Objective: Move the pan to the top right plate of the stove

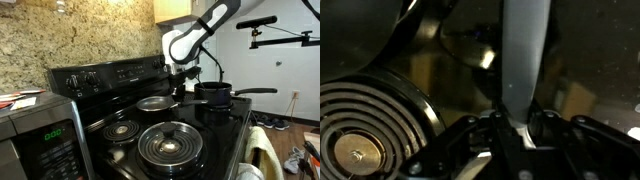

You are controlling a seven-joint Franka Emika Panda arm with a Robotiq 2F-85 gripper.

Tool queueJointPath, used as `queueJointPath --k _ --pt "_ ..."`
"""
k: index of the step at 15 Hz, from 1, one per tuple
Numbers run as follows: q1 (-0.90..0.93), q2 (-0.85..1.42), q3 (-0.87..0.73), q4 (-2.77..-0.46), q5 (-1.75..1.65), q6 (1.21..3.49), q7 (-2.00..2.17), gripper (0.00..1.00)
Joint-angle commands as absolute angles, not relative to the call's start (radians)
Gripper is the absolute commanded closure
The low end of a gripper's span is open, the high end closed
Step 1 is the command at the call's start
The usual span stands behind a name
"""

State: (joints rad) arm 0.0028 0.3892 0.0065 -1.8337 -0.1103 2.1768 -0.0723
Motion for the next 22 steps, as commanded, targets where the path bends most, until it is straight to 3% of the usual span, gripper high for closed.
queueJointPath --k 1,8,9,11,12,20,22 --pt "0.052 0.387 -0.009 -1.867 -0.098 2.226 0.156 0.94" --pt "0.098 0.388 -0.017 -1.893 -0.07 2.288 0.409 0.94" --pt "0.101 0.387 -0.018 -1.897 -0.068 2.294 0.419 0.74" --pt "0.103 0.387 -0.02 -1.895 -0.068 2.293 0.419 0.74" --pt "0.103 0.387 -0.02 -1.895 -0.068 2.293 0.419 0.94" --pt "0.158 0.379 -0.082 -1.857 -0.098 2.129 0.736 0.94" --pt "0.135 0.357 -0.051 -1.891 -0.05 2.207 0.684 0.94"
